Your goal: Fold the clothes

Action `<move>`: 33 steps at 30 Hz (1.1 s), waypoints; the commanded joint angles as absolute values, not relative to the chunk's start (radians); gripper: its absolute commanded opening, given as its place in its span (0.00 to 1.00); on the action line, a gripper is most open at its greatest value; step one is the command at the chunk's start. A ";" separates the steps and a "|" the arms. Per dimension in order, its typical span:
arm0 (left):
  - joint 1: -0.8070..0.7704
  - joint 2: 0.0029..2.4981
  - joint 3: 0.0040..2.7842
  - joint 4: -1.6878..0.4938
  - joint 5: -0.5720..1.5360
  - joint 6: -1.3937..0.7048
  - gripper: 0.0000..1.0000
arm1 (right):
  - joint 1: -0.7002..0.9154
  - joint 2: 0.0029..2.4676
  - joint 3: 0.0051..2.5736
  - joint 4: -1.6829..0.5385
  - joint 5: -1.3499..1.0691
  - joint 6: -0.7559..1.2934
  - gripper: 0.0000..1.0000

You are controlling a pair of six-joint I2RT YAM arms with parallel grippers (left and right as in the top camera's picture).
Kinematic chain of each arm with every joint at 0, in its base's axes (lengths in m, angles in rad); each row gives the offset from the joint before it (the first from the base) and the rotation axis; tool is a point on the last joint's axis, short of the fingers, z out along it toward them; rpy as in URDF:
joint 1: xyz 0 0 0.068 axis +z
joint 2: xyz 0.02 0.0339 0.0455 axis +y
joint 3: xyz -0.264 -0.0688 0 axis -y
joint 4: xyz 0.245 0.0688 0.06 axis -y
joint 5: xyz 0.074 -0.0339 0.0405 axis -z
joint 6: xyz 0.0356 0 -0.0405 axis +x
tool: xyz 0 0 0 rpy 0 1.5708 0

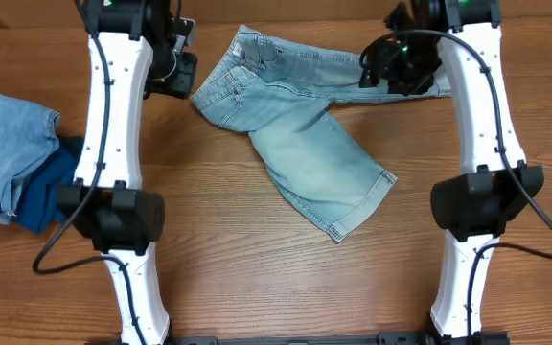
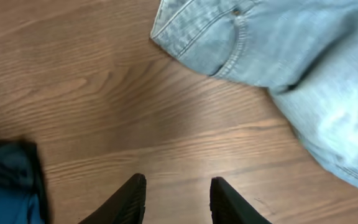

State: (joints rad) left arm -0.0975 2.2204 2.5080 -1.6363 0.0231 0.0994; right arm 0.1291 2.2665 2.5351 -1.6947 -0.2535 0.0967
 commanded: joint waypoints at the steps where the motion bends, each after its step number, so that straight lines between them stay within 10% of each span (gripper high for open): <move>1: -0.119 1.981 2.533 -1.637 0.052 0.107 0.36 | 0.204 2.062 2.542 -1.657 -0.090 0.078 0.64; 4: -0.140 1.819 2.533 -1.613 0.043 0.159 0.25 | 0.267 1.925 2.542 -1.538 0.004 0.084 0.66; 15: -0.150 1.486 2.416 -1.679 -0.106 0.132 0.34 | 0.374 1.666 2.492 -1.677 0.150 0.152 0.73; 30: -0.135 1.341 1.935 -1.512 -0.138 0.130 0.41 | 0.421 1.237 1.763 -1.471 0.169 0.146 0.74; 33: -0.113 1.290 1.818 -1.432 -0.094 0.131 0.49 | 0.418 1.036 1.515 -1.285 0.172 0.199 0.88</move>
State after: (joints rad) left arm -0.1345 1.3209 1.9160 -1.4891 -0.1169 0.1333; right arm 0.4202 1.1656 1.6981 -1.3853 0.1421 0.1570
